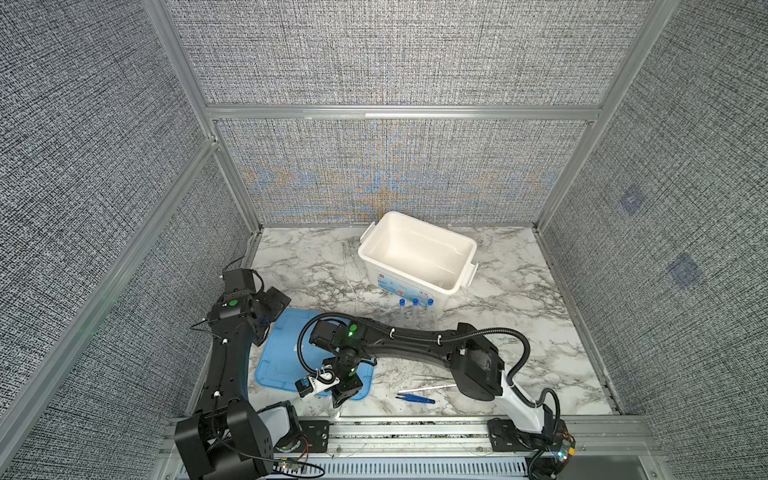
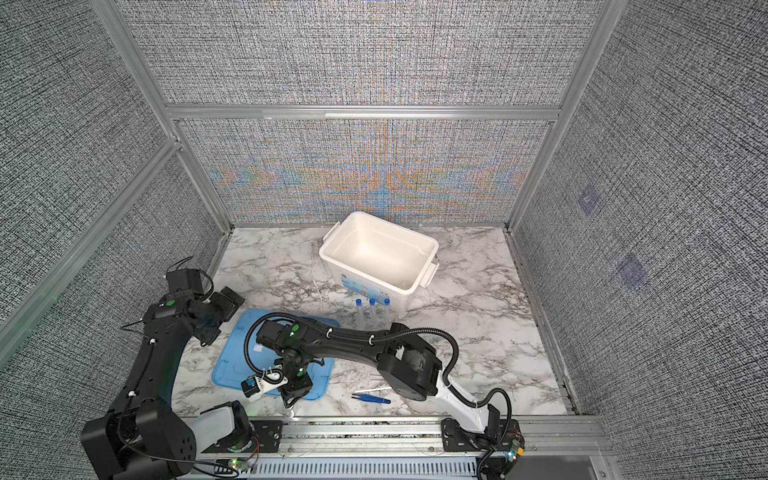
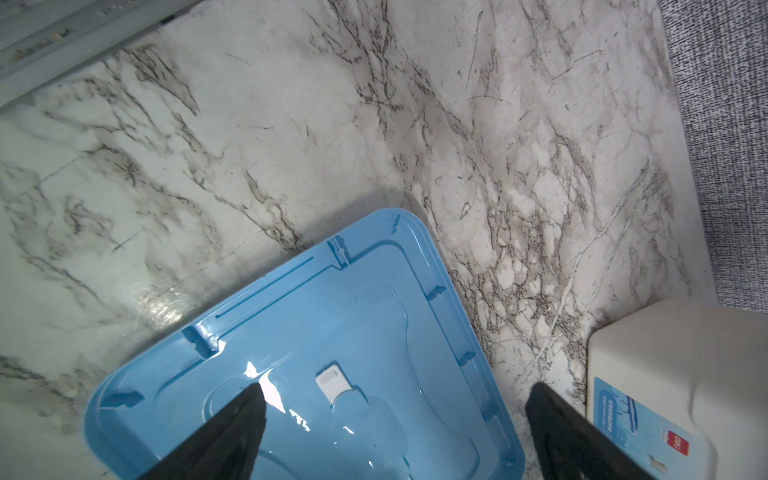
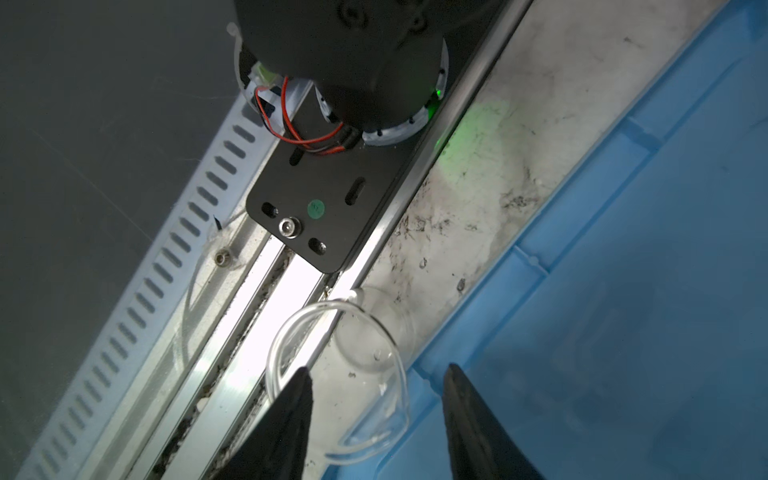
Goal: Organize the chemistry lab equipment
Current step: 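Close the right gripper on the clear beaker's rim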
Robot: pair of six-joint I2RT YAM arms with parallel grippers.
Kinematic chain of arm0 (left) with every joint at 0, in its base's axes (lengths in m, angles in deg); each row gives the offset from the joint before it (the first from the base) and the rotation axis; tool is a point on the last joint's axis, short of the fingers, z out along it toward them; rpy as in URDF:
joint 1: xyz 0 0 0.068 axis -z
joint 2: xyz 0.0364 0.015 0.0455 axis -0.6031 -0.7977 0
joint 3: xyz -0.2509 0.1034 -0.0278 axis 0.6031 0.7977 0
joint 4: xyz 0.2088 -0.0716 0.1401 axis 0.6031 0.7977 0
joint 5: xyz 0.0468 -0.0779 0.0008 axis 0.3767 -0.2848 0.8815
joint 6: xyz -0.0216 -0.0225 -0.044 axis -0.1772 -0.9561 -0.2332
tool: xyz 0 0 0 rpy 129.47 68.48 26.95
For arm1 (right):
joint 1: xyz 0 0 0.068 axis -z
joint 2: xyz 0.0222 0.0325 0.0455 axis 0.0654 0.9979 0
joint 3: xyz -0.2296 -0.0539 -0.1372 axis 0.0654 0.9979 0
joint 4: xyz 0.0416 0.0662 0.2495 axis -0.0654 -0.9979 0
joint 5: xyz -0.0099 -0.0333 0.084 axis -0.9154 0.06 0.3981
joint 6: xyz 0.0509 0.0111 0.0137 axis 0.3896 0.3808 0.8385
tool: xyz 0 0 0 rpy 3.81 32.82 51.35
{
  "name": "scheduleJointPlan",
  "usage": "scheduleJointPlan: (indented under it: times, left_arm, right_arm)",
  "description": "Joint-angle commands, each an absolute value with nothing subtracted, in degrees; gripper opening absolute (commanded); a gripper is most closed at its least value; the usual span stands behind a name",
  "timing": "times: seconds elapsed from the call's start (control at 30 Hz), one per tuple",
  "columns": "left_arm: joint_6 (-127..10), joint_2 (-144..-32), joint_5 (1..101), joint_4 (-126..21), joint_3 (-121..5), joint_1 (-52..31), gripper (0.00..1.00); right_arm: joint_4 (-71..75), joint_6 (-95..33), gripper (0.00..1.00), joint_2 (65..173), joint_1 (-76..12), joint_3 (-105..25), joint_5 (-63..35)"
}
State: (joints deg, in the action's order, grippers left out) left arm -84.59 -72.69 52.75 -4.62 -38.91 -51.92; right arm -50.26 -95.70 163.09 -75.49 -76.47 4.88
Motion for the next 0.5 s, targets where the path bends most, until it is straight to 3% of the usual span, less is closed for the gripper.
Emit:
scheduleJointPlan:
  times: [0.0, 0.13, 0.33, 0.47]
  left_arm:
    - [-84.56, -72.6, 51.26, -6.19, -38.74, -52.08, 0.99]
    - [-84.19, -74.26, 49.63, -5.95, -39.26, -52.48, 0.99]
    - [-83.31, -75.62, 49.07, -6.03, -39.79, -52.79, 0.99]
    - [-83.48, -75.73, 48.48, -6.35, -39.89, -53.0, 0.99]
  right_arm:
    - [-52.54, -96.74, 0.44, 163.14, -75.55, -77.28, 4.94]
    - [-51.3, -96.46, 0.34, 164.29, -75.64, -77.36, 5.83]
    - [-49.8, -96.15, 0.27, 165.09, -75.86, -77.62, 7.3]
    - [-50.25, -95.35, 0.15, 165.33, -76.21, -79.32, 6.58]
